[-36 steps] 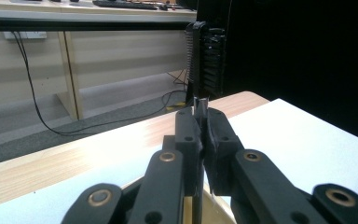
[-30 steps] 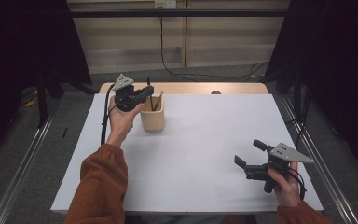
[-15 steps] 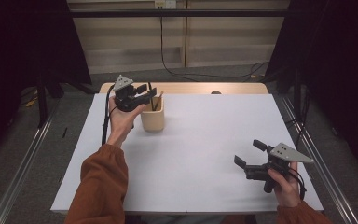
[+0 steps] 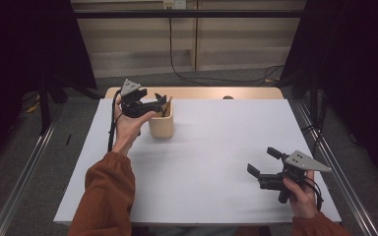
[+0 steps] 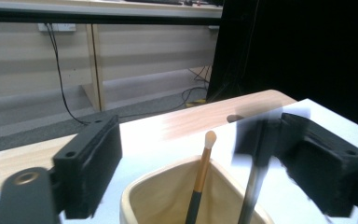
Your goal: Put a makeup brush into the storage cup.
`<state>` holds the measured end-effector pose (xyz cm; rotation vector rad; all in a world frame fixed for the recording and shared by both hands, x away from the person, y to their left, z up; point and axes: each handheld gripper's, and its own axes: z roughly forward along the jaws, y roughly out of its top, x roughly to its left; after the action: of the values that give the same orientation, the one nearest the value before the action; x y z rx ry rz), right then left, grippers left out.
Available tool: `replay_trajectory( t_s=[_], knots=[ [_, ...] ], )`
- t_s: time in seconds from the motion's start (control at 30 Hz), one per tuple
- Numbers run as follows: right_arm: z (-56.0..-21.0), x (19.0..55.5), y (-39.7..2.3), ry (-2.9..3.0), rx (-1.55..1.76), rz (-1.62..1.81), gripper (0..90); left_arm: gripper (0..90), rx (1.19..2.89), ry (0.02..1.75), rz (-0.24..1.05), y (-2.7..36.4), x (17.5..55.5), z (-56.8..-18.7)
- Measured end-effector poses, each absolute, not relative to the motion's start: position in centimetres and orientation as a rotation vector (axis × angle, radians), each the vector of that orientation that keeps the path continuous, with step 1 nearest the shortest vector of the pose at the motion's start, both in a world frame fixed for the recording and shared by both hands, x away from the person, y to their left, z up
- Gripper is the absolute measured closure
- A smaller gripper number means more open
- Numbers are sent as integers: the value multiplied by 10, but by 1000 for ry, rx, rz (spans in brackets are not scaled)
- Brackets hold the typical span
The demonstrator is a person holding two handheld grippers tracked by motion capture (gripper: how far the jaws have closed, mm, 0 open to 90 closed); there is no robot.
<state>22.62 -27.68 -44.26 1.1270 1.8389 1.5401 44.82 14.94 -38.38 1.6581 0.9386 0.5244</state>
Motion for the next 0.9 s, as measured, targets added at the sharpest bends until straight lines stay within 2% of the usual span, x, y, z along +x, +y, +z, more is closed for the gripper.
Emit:
replay_trajectory(
  t_s=[0.4, 0.9],
  knots=[
    [-443, 226, -277, 1839, 1126, 1540, 5, 47, 1663, 953, 520, 149, 449, -387],
    [-444, 228, -280, 1836, 1137, 1539, 5, 16, 1635, 923, 523, 156, 450, -383]
  ],
)
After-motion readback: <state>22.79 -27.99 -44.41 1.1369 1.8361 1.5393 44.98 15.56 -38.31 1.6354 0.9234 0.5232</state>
